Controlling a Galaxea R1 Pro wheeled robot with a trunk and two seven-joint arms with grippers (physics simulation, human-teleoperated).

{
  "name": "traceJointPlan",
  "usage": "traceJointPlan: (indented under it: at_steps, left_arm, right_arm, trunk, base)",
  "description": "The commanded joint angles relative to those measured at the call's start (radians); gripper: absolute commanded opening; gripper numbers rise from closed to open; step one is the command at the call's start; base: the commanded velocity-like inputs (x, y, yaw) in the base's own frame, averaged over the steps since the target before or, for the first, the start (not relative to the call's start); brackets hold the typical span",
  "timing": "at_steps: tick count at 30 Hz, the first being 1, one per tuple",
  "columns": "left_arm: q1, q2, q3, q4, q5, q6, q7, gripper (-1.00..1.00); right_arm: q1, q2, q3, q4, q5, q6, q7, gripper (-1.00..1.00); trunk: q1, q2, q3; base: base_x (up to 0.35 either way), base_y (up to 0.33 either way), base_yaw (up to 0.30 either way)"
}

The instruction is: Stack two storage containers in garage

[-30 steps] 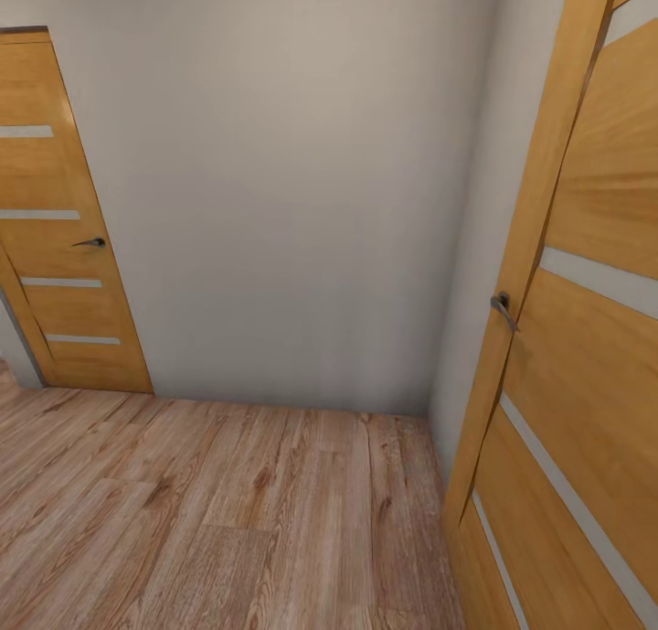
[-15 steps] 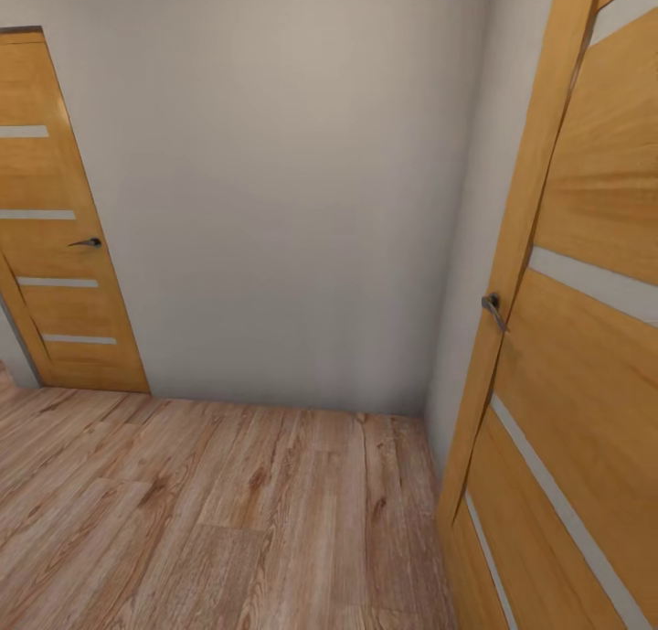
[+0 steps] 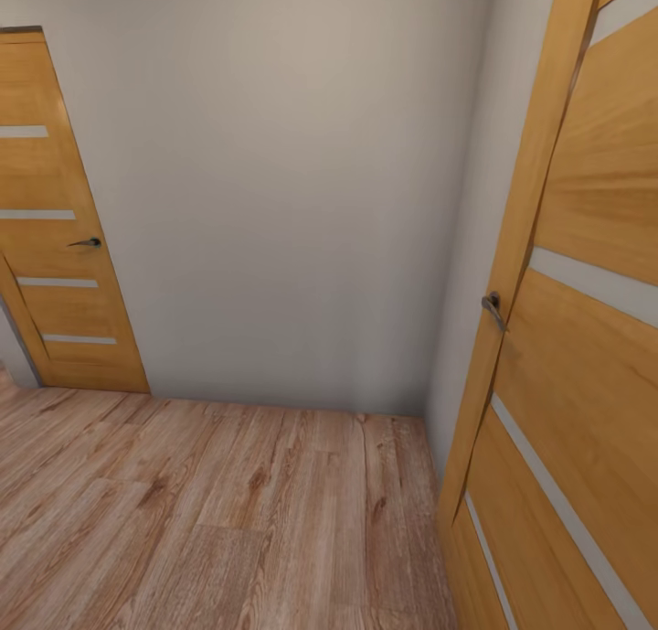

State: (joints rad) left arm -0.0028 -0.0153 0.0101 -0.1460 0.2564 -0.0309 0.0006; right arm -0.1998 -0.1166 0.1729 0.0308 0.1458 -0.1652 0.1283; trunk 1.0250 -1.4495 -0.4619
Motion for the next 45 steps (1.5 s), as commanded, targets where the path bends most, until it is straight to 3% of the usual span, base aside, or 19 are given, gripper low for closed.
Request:
traceJointPlan:
  at_steps: [1,45]
  left_arm:
    - [0.000,0.000,0.001,0.000,0.005,-0.003,0.001,1.00]
    - [0.000,0.003,0.000,0.003,0.007,-0.001,0.001,1.00]
  right_arm:
    - [-0.001,0.000,0.003,0.003,0.006,-0.007,0.001,1.00]
    - [-0.001,0.010,0.004,0.003,0.009,0.000,-0.002,1.00]
  trunk:
    - [0.000,-0.001,-0.001]
    - [0.000,-0.001,-0.001]
  base:
    - [0.077,0.000,0.000]
    - [0.304,0.000,0.015]
